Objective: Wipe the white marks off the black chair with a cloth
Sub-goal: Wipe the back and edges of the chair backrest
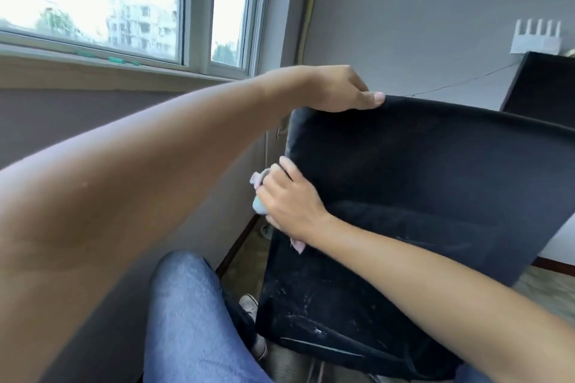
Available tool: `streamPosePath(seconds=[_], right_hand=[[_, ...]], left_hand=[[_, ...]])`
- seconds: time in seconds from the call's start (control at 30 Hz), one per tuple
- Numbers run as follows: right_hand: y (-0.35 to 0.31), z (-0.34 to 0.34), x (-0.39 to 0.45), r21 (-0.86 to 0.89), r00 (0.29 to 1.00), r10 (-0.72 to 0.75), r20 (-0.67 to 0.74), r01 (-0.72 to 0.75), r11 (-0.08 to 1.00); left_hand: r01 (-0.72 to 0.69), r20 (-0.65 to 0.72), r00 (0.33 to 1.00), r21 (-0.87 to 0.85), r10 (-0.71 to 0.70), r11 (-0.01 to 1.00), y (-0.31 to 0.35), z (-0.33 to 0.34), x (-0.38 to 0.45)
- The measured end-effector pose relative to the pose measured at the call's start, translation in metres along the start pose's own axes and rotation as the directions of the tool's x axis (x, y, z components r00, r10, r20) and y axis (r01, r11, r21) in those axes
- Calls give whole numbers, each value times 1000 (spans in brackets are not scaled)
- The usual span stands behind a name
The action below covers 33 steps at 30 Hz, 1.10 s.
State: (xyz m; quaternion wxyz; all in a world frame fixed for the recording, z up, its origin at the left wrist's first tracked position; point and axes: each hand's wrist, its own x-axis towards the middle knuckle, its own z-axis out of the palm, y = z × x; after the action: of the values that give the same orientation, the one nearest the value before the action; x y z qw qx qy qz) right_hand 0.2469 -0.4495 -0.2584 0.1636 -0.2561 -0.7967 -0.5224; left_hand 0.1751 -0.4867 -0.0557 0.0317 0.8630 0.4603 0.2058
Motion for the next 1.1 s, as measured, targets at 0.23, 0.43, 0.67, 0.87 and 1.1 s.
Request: streamPosePath(seconds=[0.23, 0.43, 0.67, 0.87, 1.1], right_hand=[[66, -59, 39, 0, 911, 220, -349, -234, 972], [8, -13, -58, 190, 992, 21, -127, 4, 982], [58, -37, -151, -34, 913, 321, -252, -340, 940], [54, -41, -172, 355, 200, 960, -196, -898, 260], [-49, -14, -86, 499, 175, 985, -5, -853, 154]], left_hand=[[-8, -13, 1000, -8, 8, 1000, 25, 4, 7], [-55, -10, 998, 26, 55, 998, 23, 5, 2], [-66, -546, 772, 441, 325, 895, -12, 76, -8], [67, -640, 670, 557, 376, 828, -17, 107, -4], [46, -600, 691, 592, 403, 804, -11, 108, -9]])
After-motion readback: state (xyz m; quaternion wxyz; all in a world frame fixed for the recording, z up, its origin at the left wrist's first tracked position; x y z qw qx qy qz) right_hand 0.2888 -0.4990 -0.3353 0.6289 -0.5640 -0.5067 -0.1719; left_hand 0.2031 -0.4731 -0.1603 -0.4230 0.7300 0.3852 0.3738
